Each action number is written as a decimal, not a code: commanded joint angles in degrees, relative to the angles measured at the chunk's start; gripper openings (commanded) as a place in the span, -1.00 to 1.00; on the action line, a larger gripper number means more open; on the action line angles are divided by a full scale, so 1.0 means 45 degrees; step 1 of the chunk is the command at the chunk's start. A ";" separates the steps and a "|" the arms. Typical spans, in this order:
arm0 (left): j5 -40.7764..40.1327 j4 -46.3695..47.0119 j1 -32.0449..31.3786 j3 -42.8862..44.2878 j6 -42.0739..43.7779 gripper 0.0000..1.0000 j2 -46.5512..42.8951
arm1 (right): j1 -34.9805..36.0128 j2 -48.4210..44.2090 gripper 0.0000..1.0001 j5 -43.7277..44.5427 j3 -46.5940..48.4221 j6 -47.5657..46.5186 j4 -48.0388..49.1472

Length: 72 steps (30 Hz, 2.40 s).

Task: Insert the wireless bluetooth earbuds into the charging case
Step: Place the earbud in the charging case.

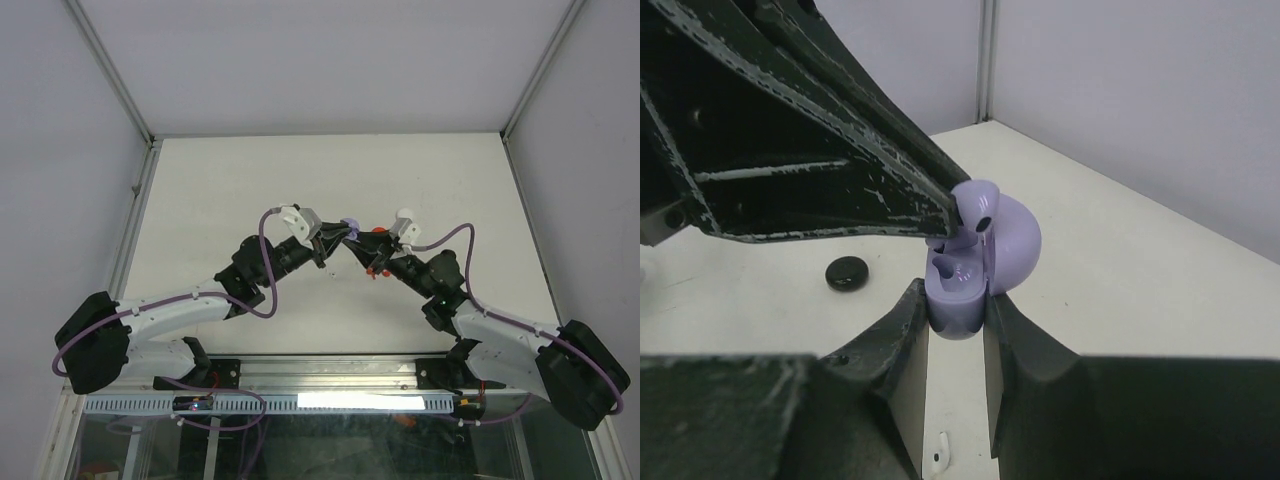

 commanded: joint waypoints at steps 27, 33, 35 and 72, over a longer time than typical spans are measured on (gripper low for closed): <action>-0.0525 0.1789 -0.0311 -0.1035 0.1210 -0.81 0.0146 | 0.0363 -0.0311 -0.85 -0.0016 0.0757 -0.0156 0.0967; -0.0479 0.1994 -0.0311 -0.1063 0.1113 -0.80 0.0362 | 0.0363 -0.0399 -0.85 -0.0064 0.0798 -0.0107 0.0975; -0.0495 0.1980 -0.0311 -0.1103 0.1012 -0.77 0.0330 | 0.0363 -0.0479 -0.85 0.0027 0.0769 -0.0135 0.0932; -0.1244 -0.1077 -0.0292 -0.0861 -0.1353 -0.31 -0.1655 | 0.0363 -0.0587 -0.84 0.0110 0.0852 -0.0576 0.0643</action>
